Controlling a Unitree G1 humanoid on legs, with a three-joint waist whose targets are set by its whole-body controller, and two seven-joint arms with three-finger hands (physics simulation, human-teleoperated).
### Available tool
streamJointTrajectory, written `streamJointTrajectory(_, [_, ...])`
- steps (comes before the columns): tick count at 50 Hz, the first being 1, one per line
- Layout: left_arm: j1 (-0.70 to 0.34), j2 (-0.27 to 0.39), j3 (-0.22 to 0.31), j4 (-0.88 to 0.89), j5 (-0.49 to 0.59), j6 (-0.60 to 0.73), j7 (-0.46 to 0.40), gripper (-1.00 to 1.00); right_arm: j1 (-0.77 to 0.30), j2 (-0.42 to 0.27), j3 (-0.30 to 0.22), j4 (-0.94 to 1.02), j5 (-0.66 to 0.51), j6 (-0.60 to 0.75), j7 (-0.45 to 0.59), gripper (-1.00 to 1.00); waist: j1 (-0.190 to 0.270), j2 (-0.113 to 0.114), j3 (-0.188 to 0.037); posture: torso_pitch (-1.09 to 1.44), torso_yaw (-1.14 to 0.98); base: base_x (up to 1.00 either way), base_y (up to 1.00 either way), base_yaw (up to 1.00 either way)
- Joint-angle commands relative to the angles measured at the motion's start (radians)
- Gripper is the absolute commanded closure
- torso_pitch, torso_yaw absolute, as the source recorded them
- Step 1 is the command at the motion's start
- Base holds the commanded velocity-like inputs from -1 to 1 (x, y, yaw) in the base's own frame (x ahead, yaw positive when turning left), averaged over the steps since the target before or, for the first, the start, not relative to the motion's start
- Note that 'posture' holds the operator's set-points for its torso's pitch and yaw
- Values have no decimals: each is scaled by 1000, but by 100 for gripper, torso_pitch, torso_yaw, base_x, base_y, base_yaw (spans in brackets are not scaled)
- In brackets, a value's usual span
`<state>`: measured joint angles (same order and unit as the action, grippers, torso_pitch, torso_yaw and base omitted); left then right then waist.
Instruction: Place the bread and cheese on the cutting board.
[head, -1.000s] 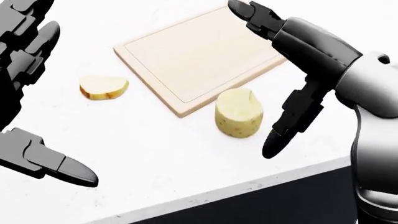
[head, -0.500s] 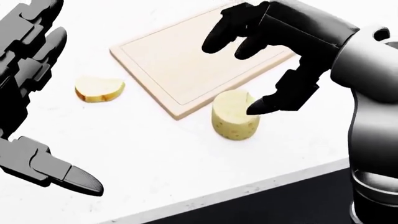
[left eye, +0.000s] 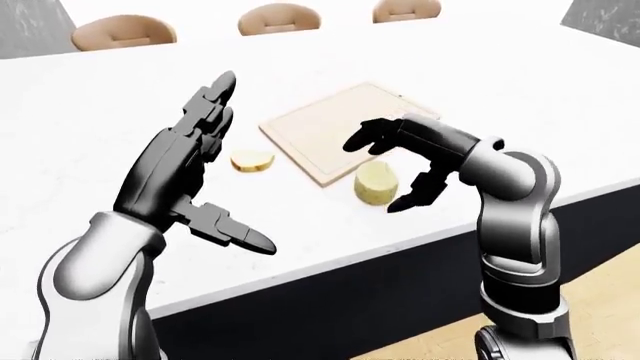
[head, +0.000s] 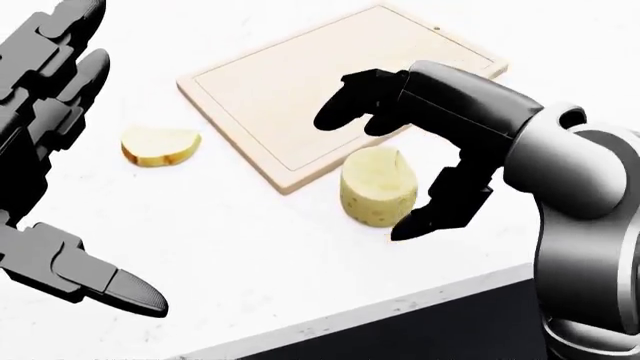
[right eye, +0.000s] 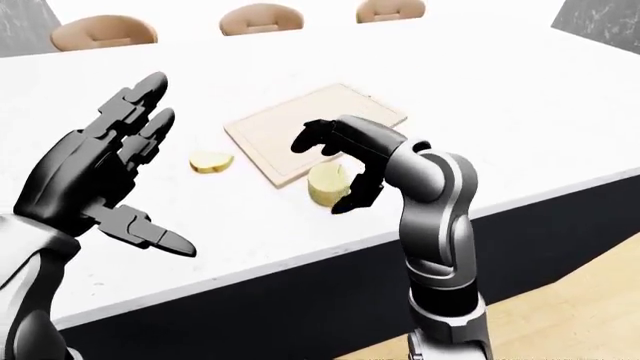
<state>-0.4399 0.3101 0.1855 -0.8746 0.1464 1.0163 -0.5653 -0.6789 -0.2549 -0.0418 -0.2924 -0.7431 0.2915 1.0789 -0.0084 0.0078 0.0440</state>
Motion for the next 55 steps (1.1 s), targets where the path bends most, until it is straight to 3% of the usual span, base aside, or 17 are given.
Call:
streamJointTrajectory(1, [-21, 8, 11, -22, 5, -26, 7, -100, -32, -5, -14, -30, 0, -17, -23, -29, 0, 0, -25, 0, 0, 0, 0, 0])
streamJointTrajectory(30, [1, -8, 0, -27, 21, -47, 1, -100, -69, 9, -6, 162, 14, -84, -127, -29, 1, 1, -29, 0, 0, 0, 0, 0])
streamJointTrajectory(49, [15, -16, 2, -34, 20, -55, -2, -100, -29, 19, 1, 200, 11, -110, -155, -28, 3, -1, -32, 0, 0, 0, 0, 0])
streamJointTrajectory(51, [16, -16, 2, -35, 20, -55, -2, -100, -24, 21, 2, 202, 10, -112, -158, -22, 3, -1, -32, 0, 0, 0, 0, 0])
streamJointTrajectory(53, [19, -18, 1, -33, 20, -61, -2, -100, -22, 23, 2, 205, 11, -113, -161, 4, 3, -2, -33, 0, 0, 0, 0, 0])
streamJointTrajectory(55, [20, -19, 2, -35, 20, -60, -2, -100, -20, 24, 1, 203, 11, -113, -162, 45, 3, -2, -33, 0, 0, 0, 0, 0])
